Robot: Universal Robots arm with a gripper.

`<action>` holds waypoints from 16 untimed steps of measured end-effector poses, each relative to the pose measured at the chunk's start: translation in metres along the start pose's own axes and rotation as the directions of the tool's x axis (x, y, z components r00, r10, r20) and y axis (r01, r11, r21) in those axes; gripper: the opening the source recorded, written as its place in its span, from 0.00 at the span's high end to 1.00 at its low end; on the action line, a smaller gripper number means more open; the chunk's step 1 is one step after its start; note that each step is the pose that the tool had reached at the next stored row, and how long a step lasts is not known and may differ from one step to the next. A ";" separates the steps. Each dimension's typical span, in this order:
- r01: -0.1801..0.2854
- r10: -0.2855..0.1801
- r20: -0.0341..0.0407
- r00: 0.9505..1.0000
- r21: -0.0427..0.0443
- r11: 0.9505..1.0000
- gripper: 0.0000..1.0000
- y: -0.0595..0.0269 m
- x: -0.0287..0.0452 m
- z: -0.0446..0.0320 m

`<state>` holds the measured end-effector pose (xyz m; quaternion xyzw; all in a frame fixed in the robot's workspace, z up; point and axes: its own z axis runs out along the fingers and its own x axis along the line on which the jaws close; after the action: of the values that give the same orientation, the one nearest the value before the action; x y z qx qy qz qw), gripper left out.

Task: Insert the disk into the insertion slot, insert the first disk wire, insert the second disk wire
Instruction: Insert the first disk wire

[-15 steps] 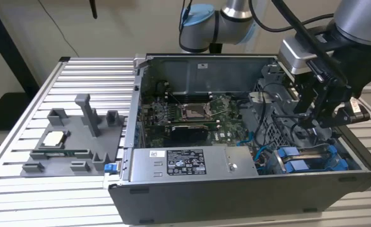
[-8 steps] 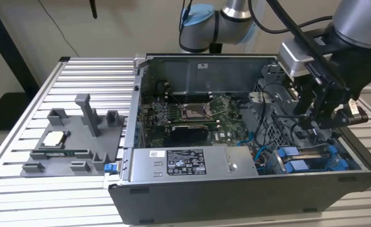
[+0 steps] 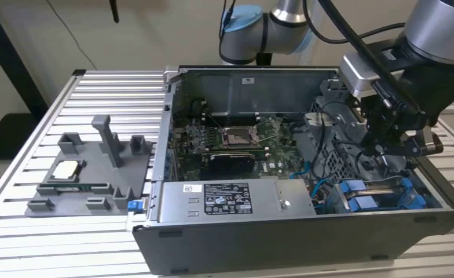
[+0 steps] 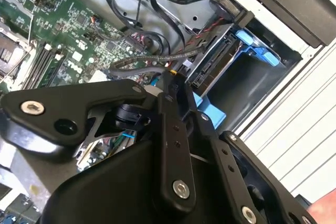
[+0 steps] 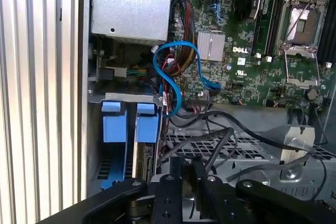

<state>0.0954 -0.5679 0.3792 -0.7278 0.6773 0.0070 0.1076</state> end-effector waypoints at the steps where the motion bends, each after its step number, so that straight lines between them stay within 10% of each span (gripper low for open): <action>1: 0.000 0.000 0.000 1.000 0.000 1.000 0.81 0.0000 0.0000 0.0001; 6: 0.000 0.000 -0.003 1.000 -0.003 1.000 0.81 -0.0022 0.0003 0.0010; 16: -0.004 0.002 -0.038 0.999 -0.052 0.999 0.81 -0.0211 0.0022 0.0048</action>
<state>0.1170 -0.5681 0.3773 -0.7295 0.6797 0.0111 0.0758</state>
